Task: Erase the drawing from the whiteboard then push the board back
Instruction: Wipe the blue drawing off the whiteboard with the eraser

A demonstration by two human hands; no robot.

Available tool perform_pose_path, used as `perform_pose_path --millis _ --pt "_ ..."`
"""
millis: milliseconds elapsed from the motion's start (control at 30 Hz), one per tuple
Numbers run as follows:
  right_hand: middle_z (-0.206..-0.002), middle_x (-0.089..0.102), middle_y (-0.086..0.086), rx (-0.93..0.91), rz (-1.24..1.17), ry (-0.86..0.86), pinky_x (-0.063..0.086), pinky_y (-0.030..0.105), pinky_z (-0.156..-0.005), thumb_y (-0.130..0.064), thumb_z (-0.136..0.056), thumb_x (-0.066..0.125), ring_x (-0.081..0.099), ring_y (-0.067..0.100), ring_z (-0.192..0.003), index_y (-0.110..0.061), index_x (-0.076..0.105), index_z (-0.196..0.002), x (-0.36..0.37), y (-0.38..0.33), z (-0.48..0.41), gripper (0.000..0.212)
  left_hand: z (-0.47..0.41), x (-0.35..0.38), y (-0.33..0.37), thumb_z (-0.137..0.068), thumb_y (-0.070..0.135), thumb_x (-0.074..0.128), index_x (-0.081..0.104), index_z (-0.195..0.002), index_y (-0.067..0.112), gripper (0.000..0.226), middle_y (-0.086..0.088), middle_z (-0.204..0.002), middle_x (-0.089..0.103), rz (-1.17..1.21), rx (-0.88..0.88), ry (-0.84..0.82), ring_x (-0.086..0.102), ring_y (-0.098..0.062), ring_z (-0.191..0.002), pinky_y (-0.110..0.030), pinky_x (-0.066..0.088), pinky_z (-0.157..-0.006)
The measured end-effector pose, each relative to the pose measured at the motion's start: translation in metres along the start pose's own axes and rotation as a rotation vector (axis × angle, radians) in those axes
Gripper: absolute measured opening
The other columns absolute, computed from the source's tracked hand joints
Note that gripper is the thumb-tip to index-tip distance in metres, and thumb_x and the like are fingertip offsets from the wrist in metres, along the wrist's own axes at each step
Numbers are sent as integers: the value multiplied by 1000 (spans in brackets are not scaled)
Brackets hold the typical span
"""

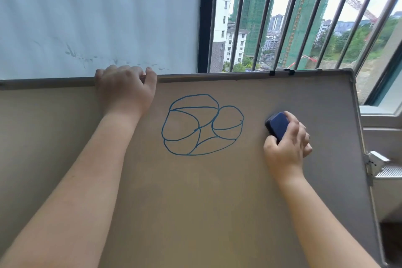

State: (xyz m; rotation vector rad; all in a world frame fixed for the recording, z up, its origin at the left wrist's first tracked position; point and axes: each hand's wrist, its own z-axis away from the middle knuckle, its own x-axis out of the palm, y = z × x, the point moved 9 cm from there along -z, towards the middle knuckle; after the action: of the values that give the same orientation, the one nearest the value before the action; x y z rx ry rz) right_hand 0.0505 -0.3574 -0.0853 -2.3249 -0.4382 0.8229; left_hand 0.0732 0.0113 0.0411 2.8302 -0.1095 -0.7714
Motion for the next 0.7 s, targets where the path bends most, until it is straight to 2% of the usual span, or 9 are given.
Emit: perform_pose_path --millis 100,200,333,467,567,700 --pt "-139 38 10 -96 -18 -33 14 41 -106 -19 -71 41 27 22 -127 -22 38 -136 8 -26 -4 65 0 -2 0 -93 38 36 42 -57 16 43 -9 -57 48 -9 -2 -2 40 -29 -63 -41 31 -74" --pt "-139 39 10 -96 -28 -15 12 37 -104 -21 -72 42 26 21 -128 -23 40 -137 11 -36 -8 64 1 -4 1 -93 36 38 40 -56 15 43 -5 -56 42 -11 7 13 39 -28 -61 -40 30 -71" --pt "-139 39 10 -105 -37 11 9 36 -105 -22 -77 42 26 21 -129 -23 42 -138 16 -40 -4 61 3 -4 0 -95 36 38 39 -57 15 43 -8 -57 50 -11 28 43 37 -27 -62 -40 29 -71" --pt "-138 45 10 -142 -63 69 9 36 -106 -23 -79 44 31 25 -128 -20 53 -132 20 -44 16 54 3 -1 -2 -96 38 36 41 -61 17 41 -13 -64 59 -7 31 48 36 -26 -65 -41 30 -74" --pt "-136 48 12 -235 -73 66 10 39 -108 -23 -80 44 33 26 -128 -18 55 -131 23 -49 45 52 3 -1 -2 -96 38 35 40 -61 17 41 -13 -65 59 -9 27 51 36 -26 -67 -42 31 -74" --pt "-134 50 17 -403 -46 19 10 33 -109 -22 -83 45 38 28 -126 -16 53 -132 28 -56 89 50 4 0 -4 -96 38 35 40 -62 17 41 -13 -66 59 2 23 51 35 -26 -68 -42 31 -75"
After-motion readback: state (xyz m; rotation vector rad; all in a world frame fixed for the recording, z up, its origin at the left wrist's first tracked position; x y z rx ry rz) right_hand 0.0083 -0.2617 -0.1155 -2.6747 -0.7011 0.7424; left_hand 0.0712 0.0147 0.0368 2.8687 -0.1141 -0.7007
